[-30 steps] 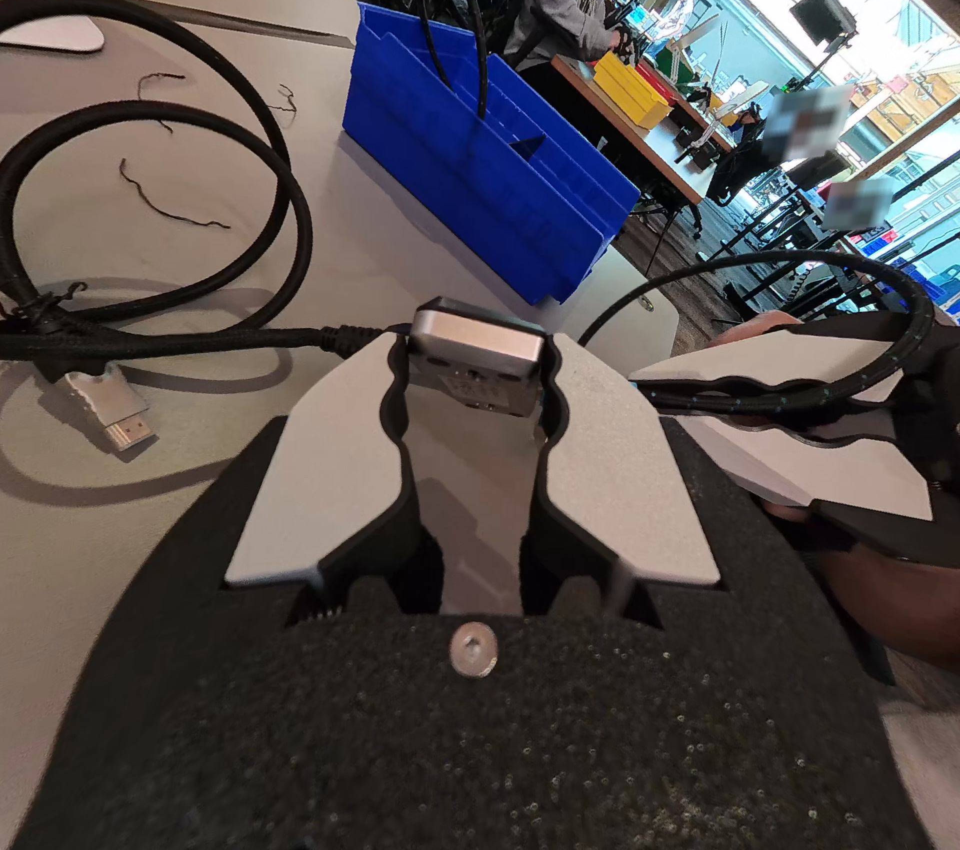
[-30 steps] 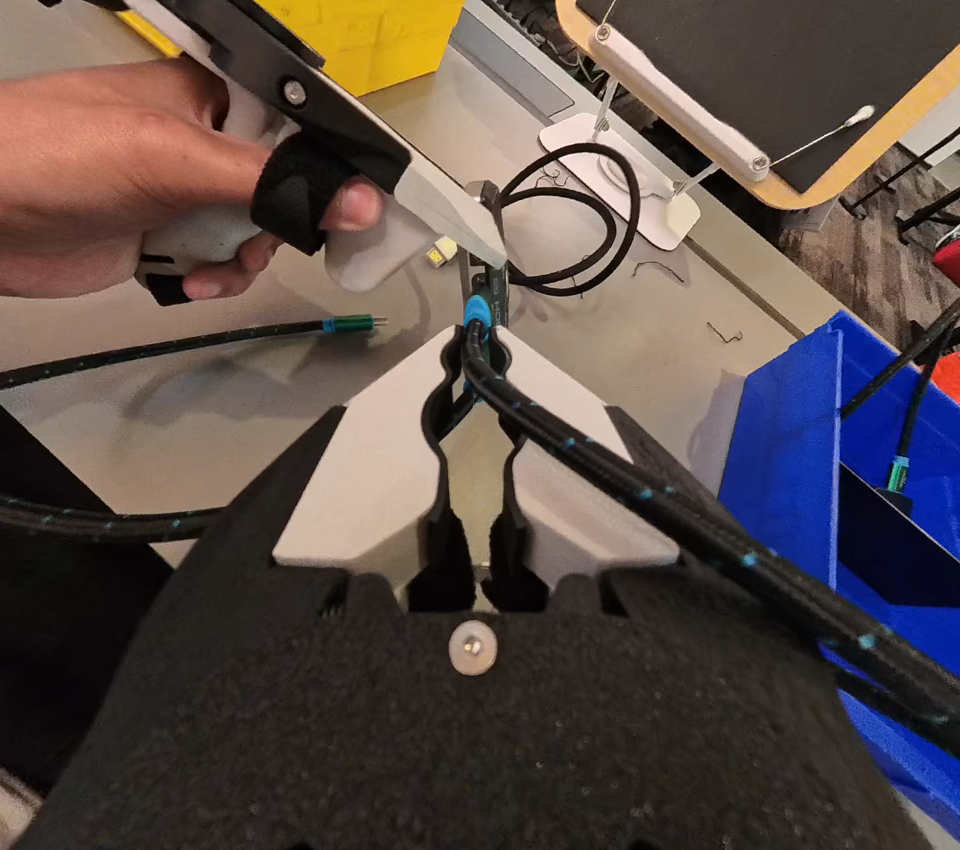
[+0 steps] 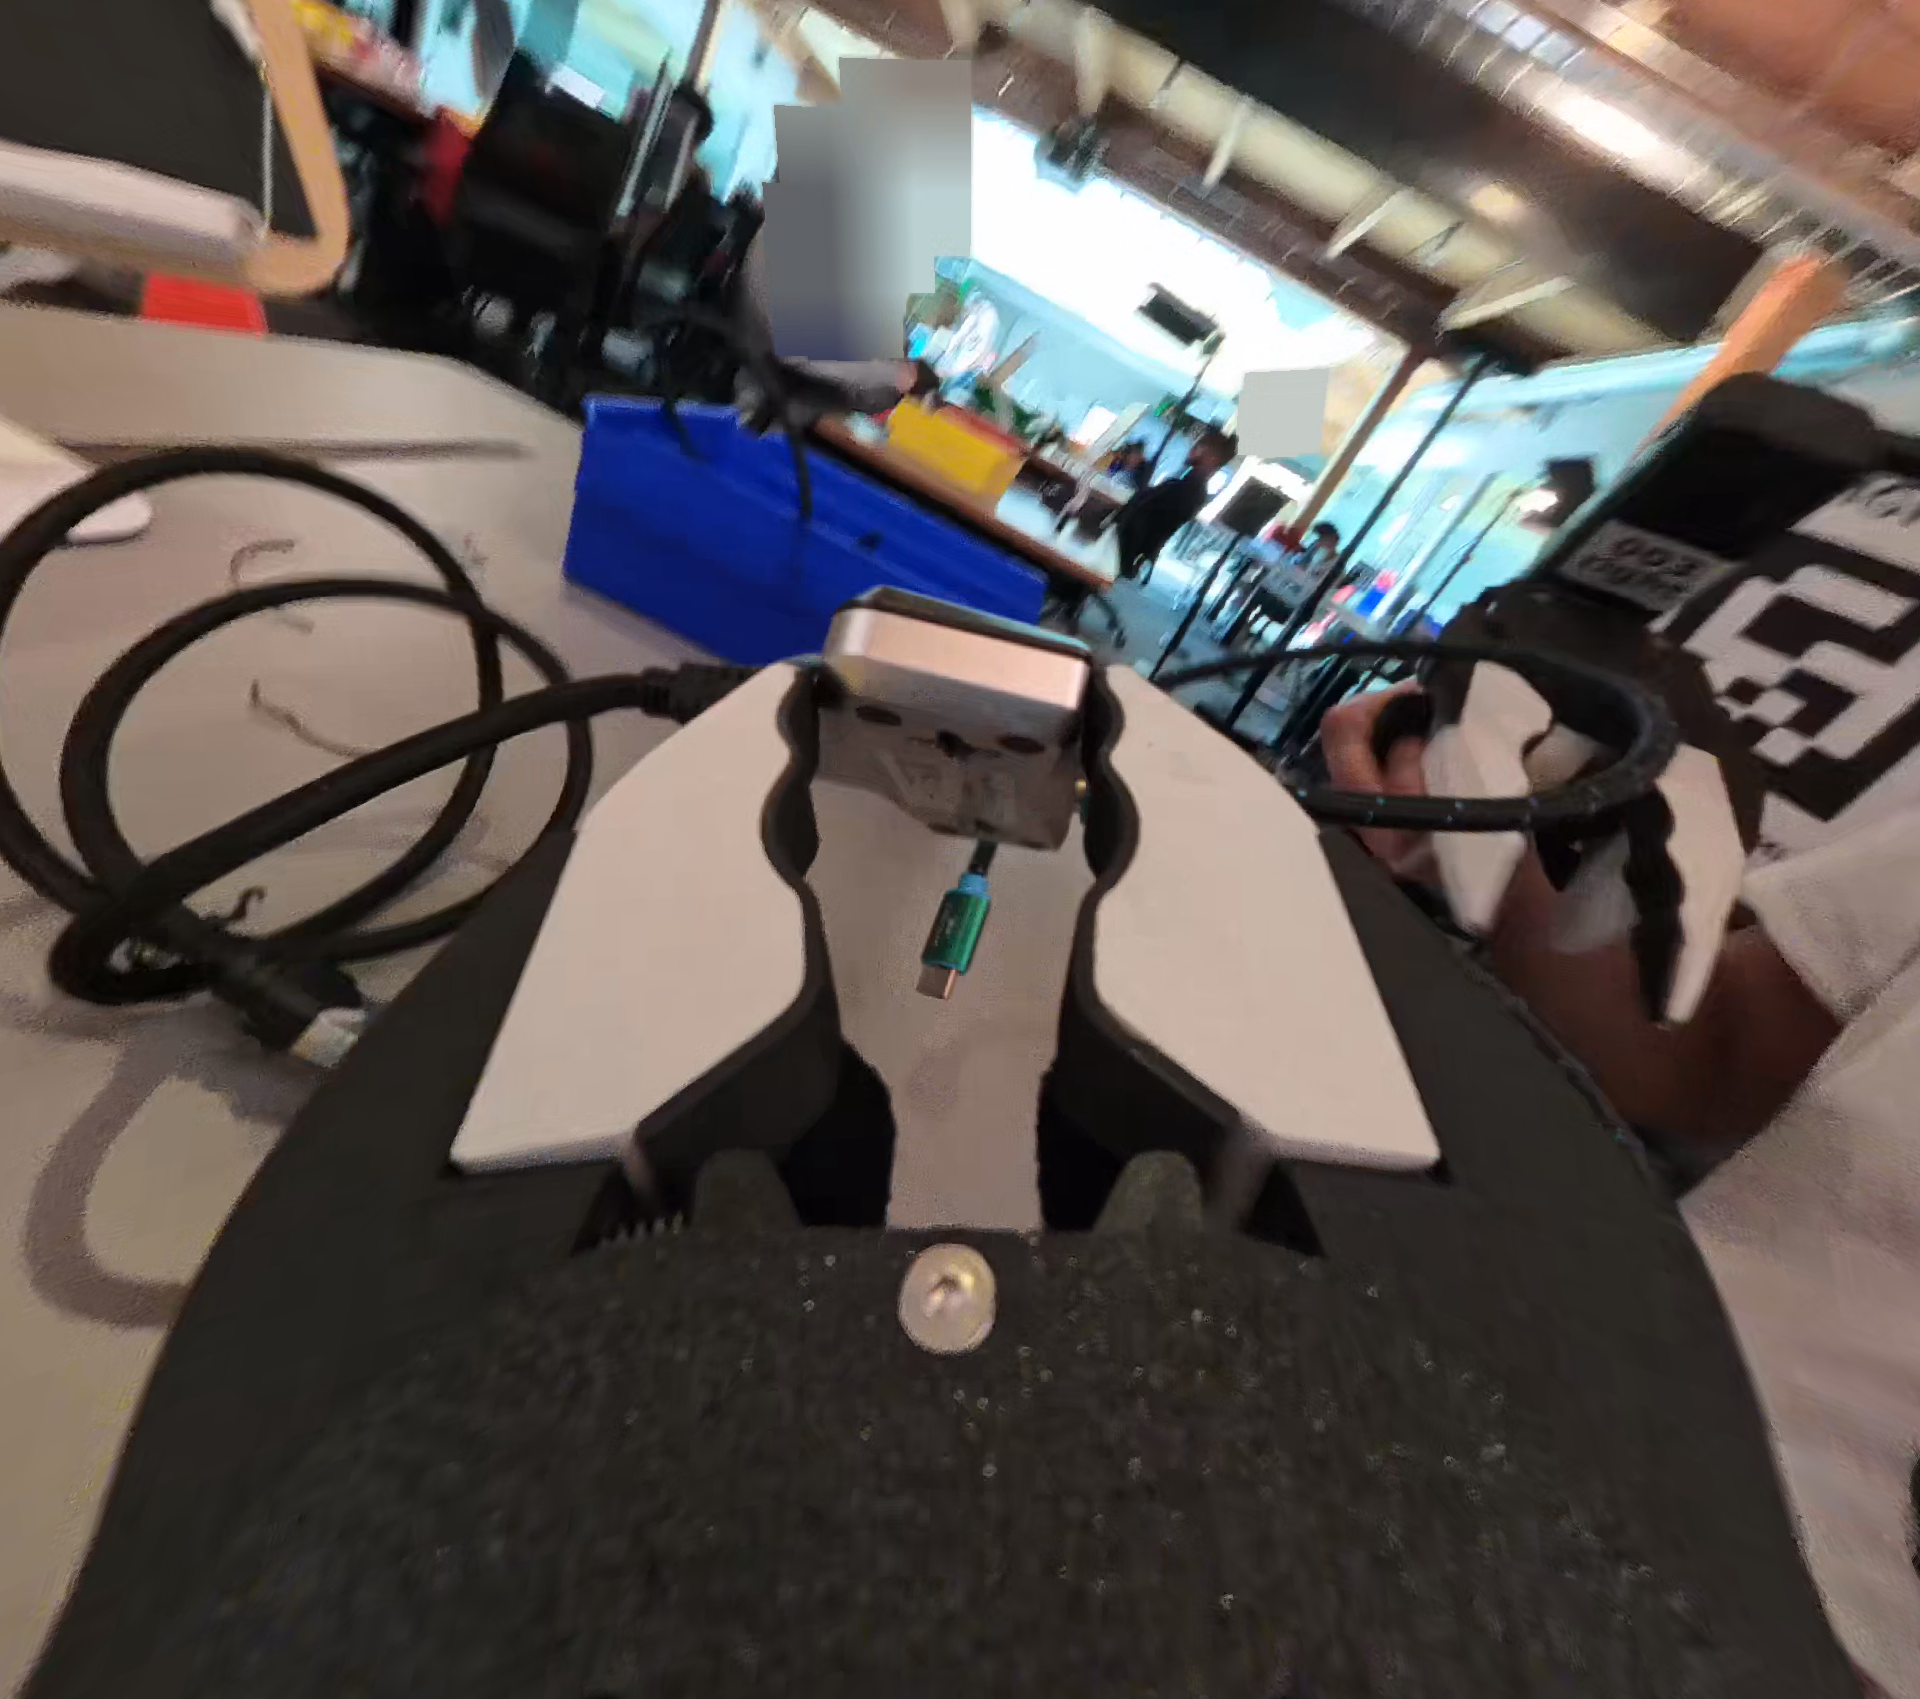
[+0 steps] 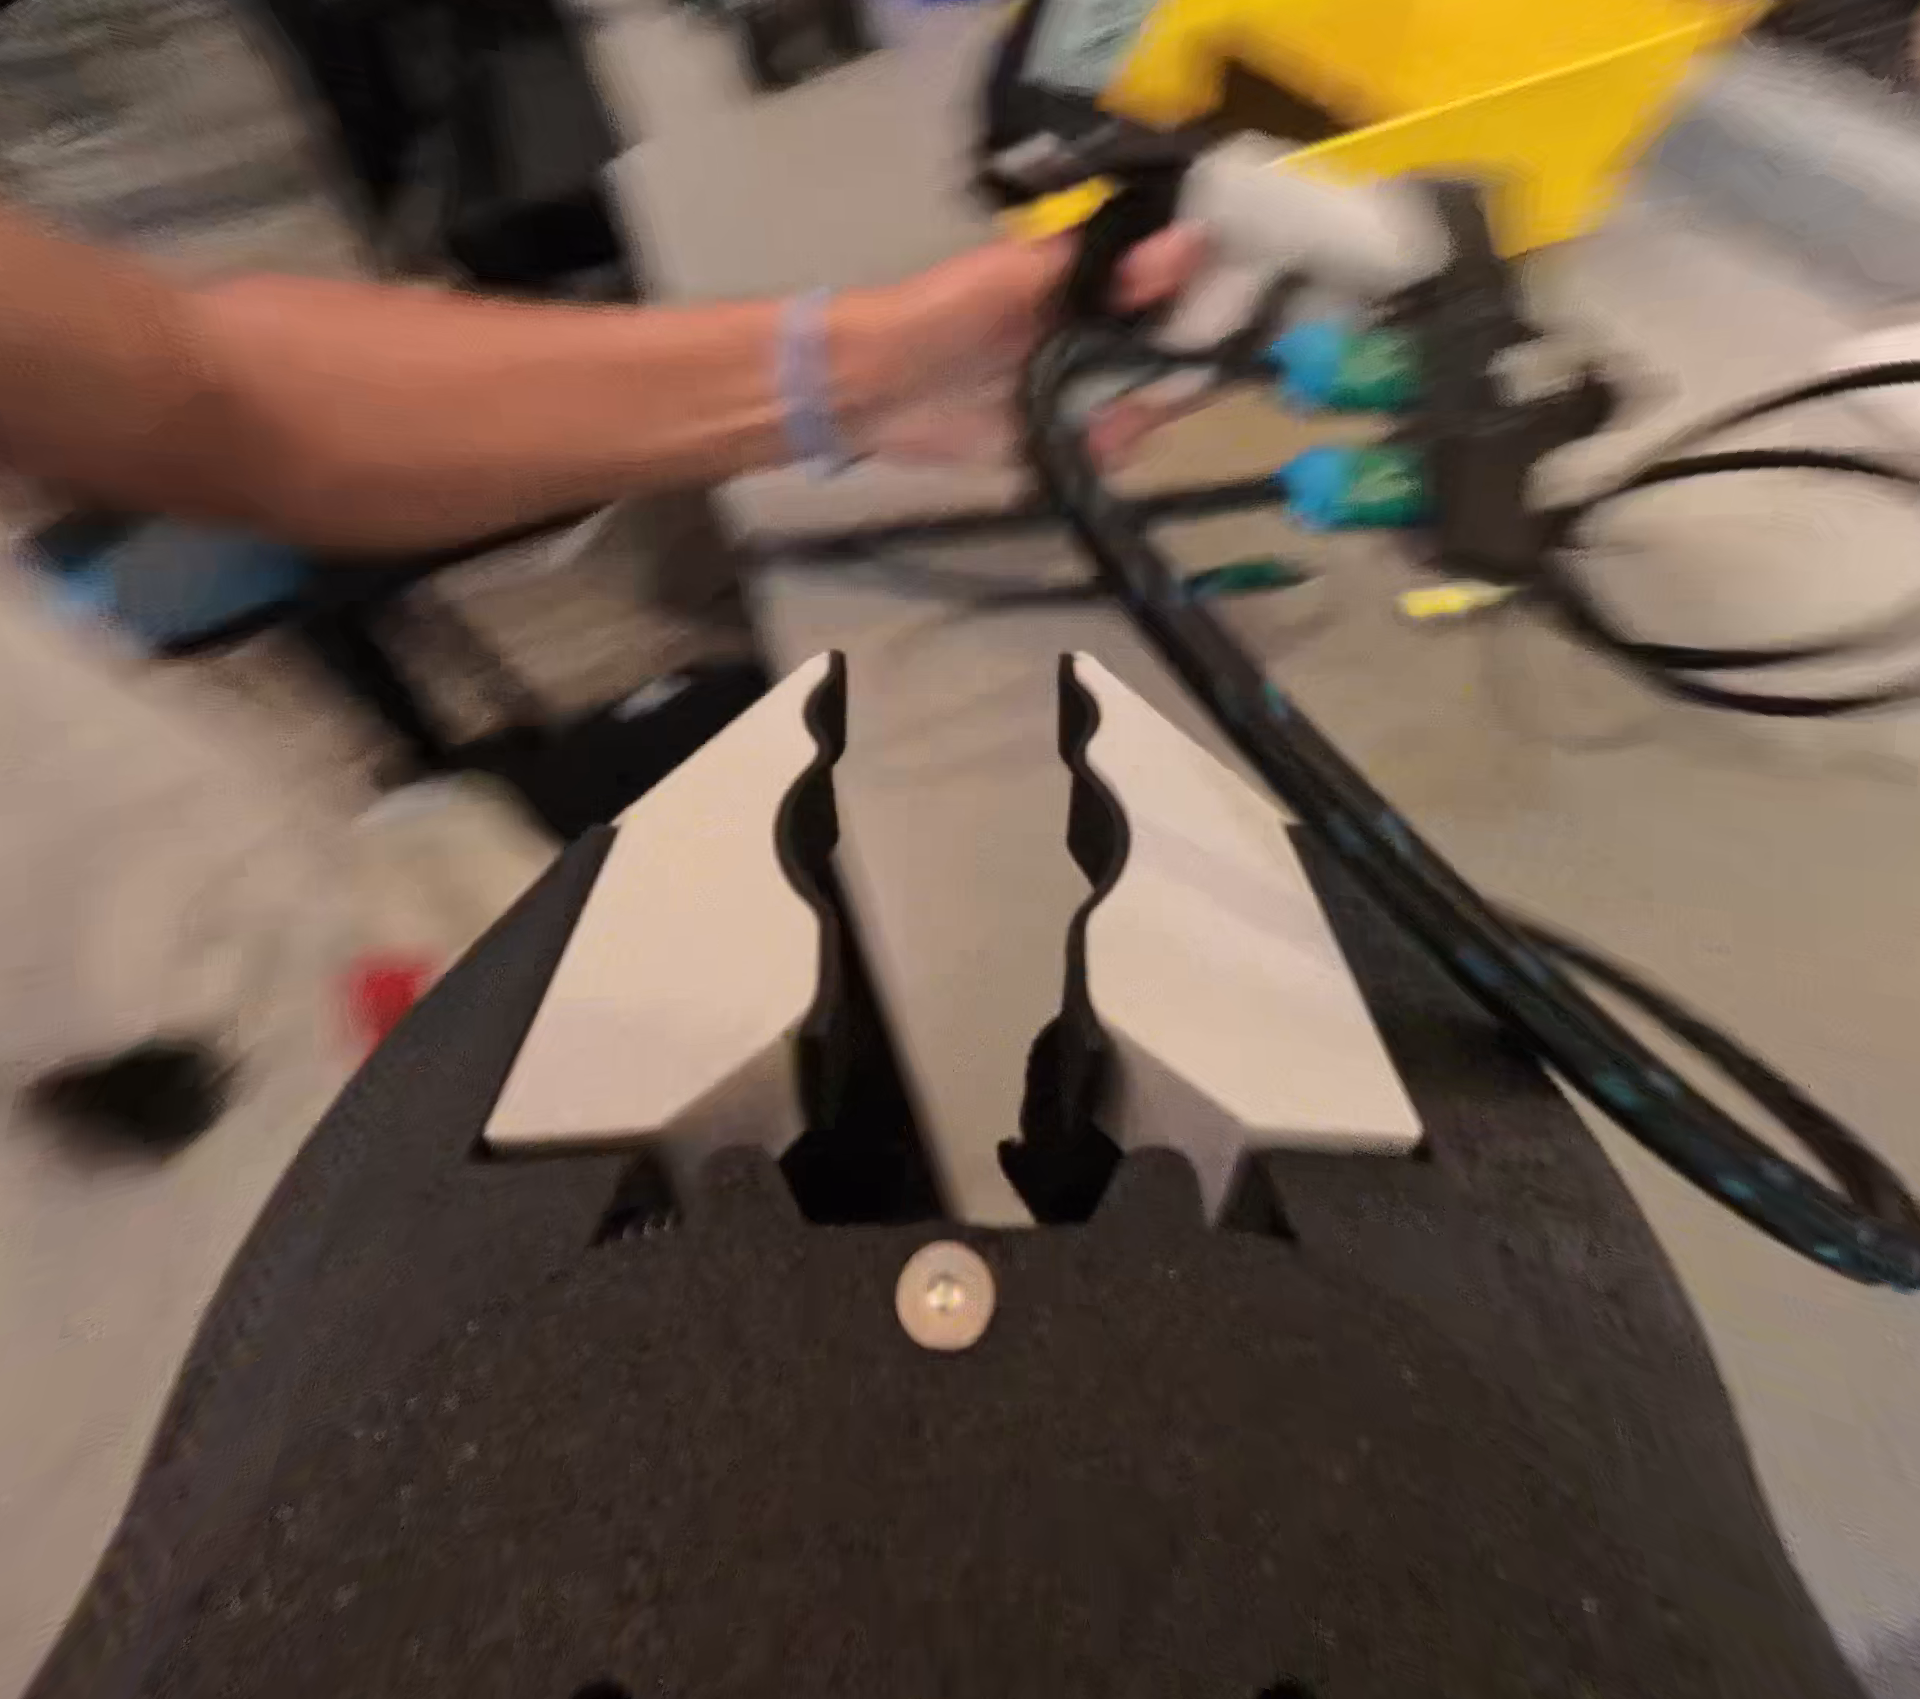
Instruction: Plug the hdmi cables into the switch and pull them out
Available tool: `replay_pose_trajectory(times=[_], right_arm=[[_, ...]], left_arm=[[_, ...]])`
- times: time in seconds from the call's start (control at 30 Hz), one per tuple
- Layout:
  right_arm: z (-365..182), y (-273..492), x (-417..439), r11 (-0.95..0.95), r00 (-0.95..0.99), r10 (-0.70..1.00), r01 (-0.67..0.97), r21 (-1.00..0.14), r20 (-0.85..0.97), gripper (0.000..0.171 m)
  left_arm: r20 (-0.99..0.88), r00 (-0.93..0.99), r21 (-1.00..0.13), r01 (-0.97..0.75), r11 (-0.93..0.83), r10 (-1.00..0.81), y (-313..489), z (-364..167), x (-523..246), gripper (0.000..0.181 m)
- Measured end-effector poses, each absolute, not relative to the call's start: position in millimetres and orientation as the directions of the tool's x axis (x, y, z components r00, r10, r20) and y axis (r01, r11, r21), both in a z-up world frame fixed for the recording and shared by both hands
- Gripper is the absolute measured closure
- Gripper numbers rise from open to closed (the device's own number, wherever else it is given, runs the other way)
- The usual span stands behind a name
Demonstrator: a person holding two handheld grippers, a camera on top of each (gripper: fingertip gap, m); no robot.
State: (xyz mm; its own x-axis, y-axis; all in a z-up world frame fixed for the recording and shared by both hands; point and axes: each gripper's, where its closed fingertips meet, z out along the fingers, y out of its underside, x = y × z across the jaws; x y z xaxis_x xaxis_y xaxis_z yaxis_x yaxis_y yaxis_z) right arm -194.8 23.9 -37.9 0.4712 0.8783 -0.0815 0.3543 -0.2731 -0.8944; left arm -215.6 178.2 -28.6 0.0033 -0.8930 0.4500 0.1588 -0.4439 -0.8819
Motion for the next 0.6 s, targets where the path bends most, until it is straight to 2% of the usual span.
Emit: replay_pose_trajectory(times=[0.07,0.13,0.17,0.27,0.3,0.4,0.5,0.6], right_arm=[[-31.1,-22.9,-197.7,-0.265,0.228,0.957,0.444,-0.856,-0.178,0.131],[-1.3,-52.5,-194.2,-0.211,0.048,0.977,0.356,-0.911,-0.207,0.134],[12.8,-55.3,-188.4,-0.167,0.018,0.985,0.282,-0.945,-0.169,0.139],[33.6,-9.1,-157.7,-0.099,0.230,0.970,0.061,-0.993,-0.083,0.156],[31.3,16.5,-145.7,-0.114,0.339,0.935,0.011,-0.993,-0.104,0.155],[-6.7,80.3,-127.0,-0.255,0.556,0.796,-0.047,-0.966,-0.237,0.136],[-39.2,92.0,-156.0,-0.368,0.502,0.796,-0.042,-0.929,-0.339,0.102],[-58.0,99.1,-178.5,-0.399,0.475,0.806,-0.003,-0.917,-0.352,0.085]], left_arm=[[0.414,-0.055,-0.871,0.269,-0.412,-0.909,178.9,-18.5,-225.7,0.133],[0.400,-0.132,-0.862,0.283,-0.421,-0.907,171.4,-15.1,-226.1,0.133],[0.394,-0.143,-0.868,0.268,-0.419,-0.908,169.0,-16.4,-223.7,0.133],[0.390,-0.175,-0.879,0.220,-0.422,-0.904,160.6,-21.3,-214.6,0.133],[0.392,-0.185,-0.882,0.202,-0.425,-0.901,157.6,-23.2,-211.4,0.133],[0.382,-0.191,-0.893,0.175,-0.414,-0.904,151.5,-25.6,-203.2,0.133],[0.369,-0.204,-0.902,0.156,-0.402,-0.907,145.7,-26.0,-198.5,0.133],[0.370,-0.216,-0.903,0.148,-0.404,-0.904,142.4,-26.9,-196.8,0.133]])
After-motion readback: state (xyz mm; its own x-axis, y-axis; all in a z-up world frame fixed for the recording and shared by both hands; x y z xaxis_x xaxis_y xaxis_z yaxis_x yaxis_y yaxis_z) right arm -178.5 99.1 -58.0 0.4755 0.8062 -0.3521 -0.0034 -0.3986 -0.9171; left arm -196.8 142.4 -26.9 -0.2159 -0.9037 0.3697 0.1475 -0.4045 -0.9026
